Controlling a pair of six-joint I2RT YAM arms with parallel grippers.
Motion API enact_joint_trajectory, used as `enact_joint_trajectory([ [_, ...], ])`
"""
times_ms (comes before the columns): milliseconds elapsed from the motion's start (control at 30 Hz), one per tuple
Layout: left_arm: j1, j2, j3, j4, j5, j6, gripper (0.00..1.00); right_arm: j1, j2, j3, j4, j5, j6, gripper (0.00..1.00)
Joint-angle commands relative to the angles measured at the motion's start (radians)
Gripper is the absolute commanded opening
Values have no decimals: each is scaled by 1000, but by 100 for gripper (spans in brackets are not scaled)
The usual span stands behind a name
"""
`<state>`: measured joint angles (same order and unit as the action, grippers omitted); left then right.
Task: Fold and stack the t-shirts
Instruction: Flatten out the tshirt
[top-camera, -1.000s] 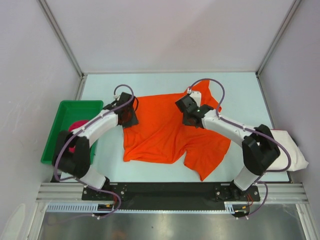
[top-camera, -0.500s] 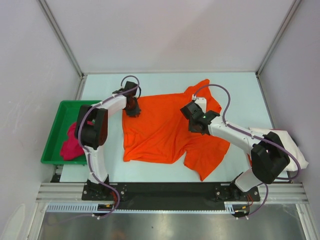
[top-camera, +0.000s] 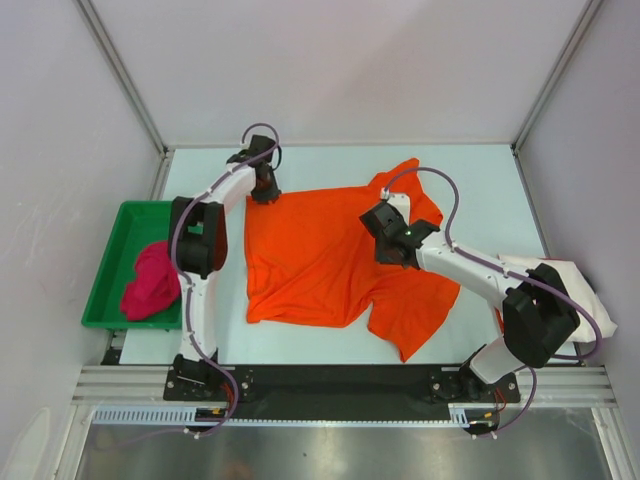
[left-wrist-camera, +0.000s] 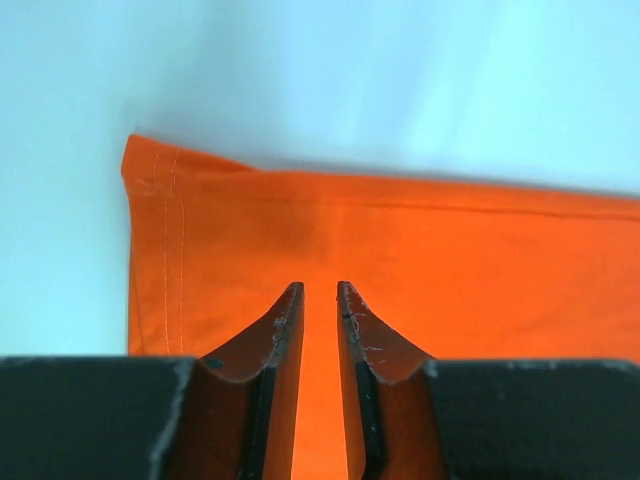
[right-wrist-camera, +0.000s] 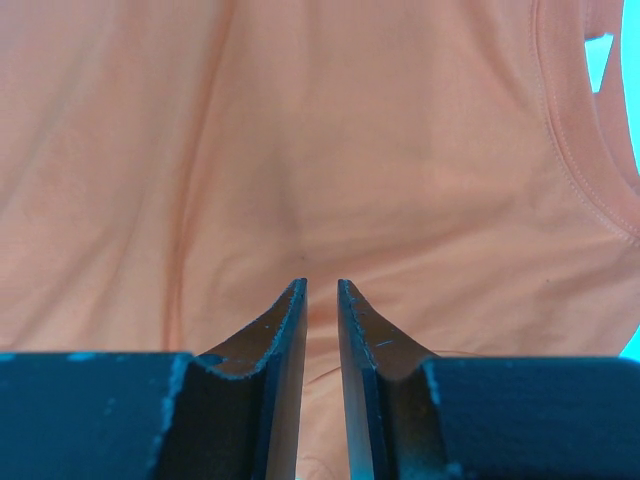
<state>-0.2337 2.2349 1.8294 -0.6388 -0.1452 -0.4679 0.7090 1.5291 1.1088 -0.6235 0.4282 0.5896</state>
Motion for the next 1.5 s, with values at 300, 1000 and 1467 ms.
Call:
enact_joint_trajectory([
  [300,22,187,307,-258,-109,38,21,-68,8,88,30,-34,-44,24],
  [1000,103,311,479,-325,68,51,22,-319,587,465,65,-85,-22,21],
  [1467,148,321,504,-326,117,31,23,-456,625,428,-35,-138,18,21],
])
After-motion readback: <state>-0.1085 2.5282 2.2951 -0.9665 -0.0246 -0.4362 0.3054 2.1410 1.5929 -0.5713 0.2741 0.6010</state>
